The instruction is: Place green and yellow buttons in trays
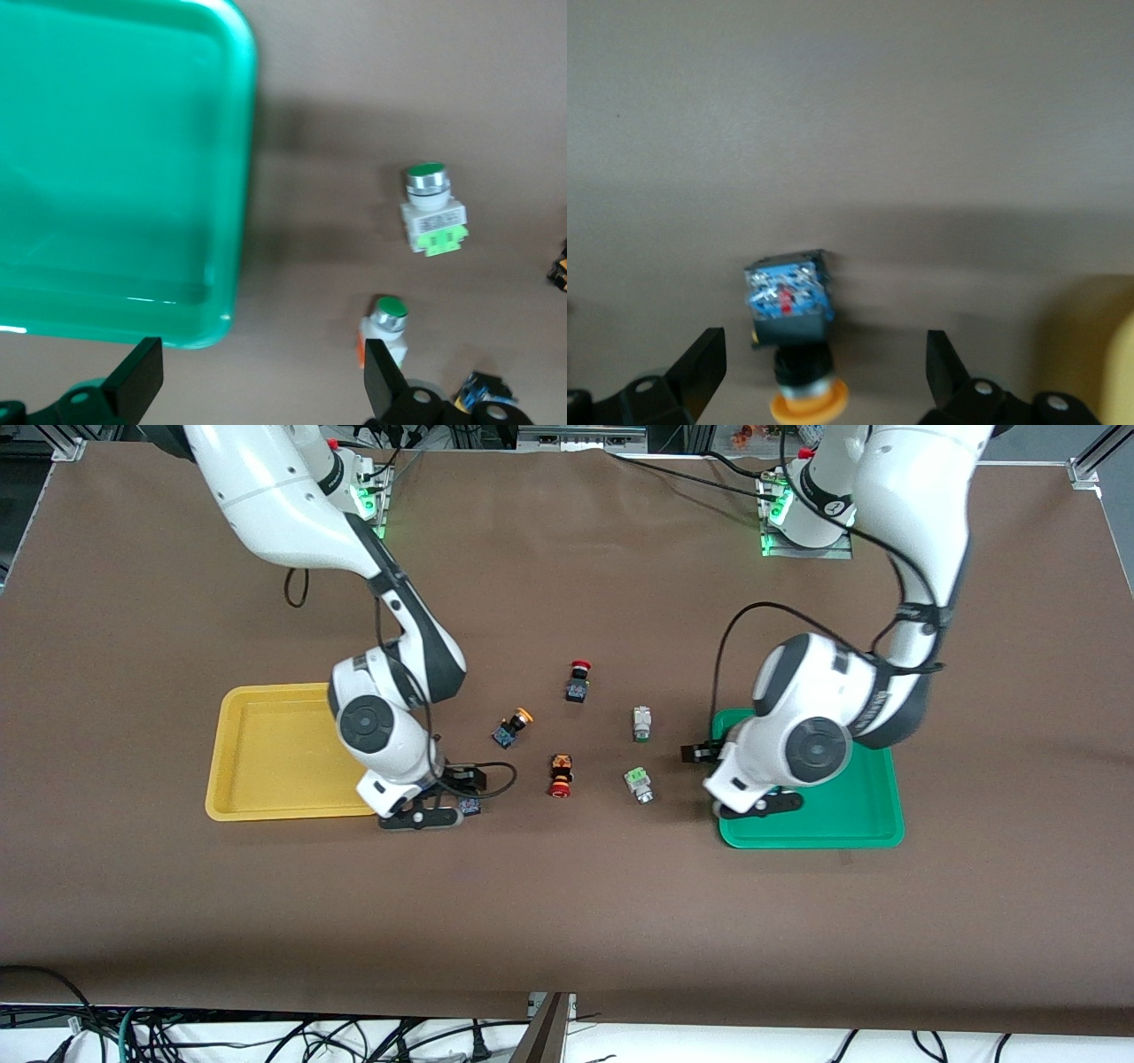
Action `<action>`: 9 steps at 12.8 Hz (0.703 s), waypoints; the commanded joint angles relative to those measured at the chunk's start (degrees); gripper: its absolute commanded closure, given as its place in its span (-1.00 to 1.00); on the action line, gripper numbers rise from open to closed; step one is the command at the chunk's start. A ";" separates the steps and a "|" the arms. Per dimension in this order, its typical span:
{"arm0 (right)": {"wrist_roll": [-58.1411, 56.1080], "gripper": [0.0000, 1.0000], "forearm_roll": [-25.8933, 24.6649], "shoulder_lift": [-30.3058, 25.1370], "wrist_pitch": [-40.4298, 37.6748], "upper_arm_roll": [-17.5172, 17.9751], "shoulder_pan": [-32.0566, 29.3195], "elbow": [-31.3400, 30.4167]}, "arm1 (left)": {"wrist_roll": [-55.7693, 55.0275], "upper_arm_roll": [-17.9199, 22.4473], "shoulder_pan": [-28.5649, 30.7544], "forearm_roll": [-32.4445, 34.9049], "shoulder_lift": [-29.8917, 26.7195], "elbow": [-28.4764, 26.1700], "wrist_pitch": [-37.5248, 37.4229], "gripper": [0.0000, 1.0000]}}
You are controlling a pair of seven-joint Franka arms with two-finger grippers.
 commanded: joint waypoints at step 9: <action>-4.86 1.00 0.92 -4.12 -9.40 -1.00 -3.10 0.00 | -9.21 0.83 -10.53 -1.20 2.41 -10.71 12.09 -1.00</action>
